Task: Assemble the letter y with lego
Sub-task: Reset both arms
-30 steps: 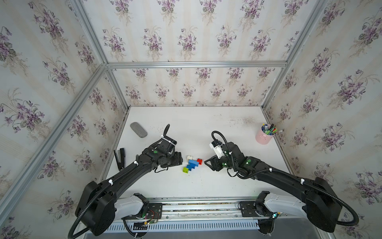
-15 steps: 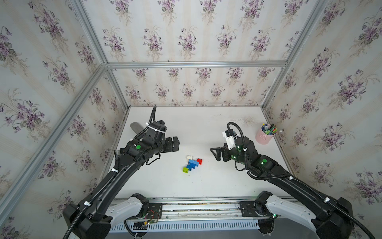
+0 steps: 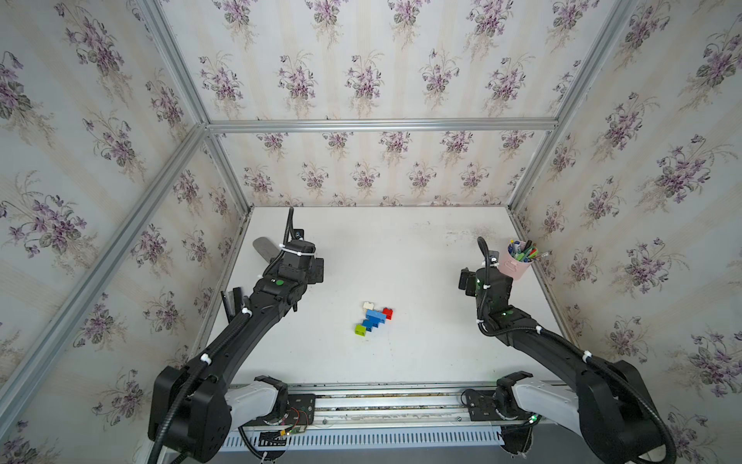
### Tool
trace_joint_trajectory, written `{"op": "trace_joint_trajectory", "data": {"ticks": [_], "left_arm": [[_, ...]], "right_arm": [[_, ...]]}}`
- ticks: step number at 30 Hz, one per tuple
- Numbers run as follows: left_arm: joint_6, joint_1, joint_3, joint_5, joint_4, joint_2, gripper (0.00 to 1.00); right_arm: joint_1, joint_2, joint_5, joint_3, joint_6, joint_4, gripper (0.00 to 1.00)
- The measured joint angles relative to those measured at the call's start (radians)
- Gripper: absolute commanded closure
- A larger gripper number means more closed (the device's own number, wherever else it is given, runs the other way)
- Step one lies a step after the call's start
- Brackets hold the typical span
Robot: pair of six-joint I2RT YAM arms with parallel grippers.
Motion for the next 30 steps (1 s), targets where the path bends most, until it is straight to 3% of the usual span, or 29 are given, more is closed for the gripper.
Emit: {"op": "trace_joint_trajectory", "data": {"ticks": [7, 14, 18, 30], "left_arm": [[0.058, 0.078, -0.261, -0.05, 0.388, 0.112, 0.01], [0.102, 0.112, -0.429, 0.034, 0.833, 0.215, 0.01], [0.111, 0.143, -0.45, 0.1, 0.954, 0.281, 0.01], [0.117, 0.145, -0.449, 0.144, 1.046, 0.273, 0.01]], "right_arm": [[-0.019, 0.17, 0.014, -0.165, -0.089, 0.456, 0.01], [-0.093, 0.293, -0.135, -0.243, -0.162, 0.858, 0.0], [-0.2, 0.371, -0.208, -0.225, -0.121, 0.915, 0.0], [-0.208, 0.377, -0.295, -0.181, -0.095, 0.926, 0.0]]}}
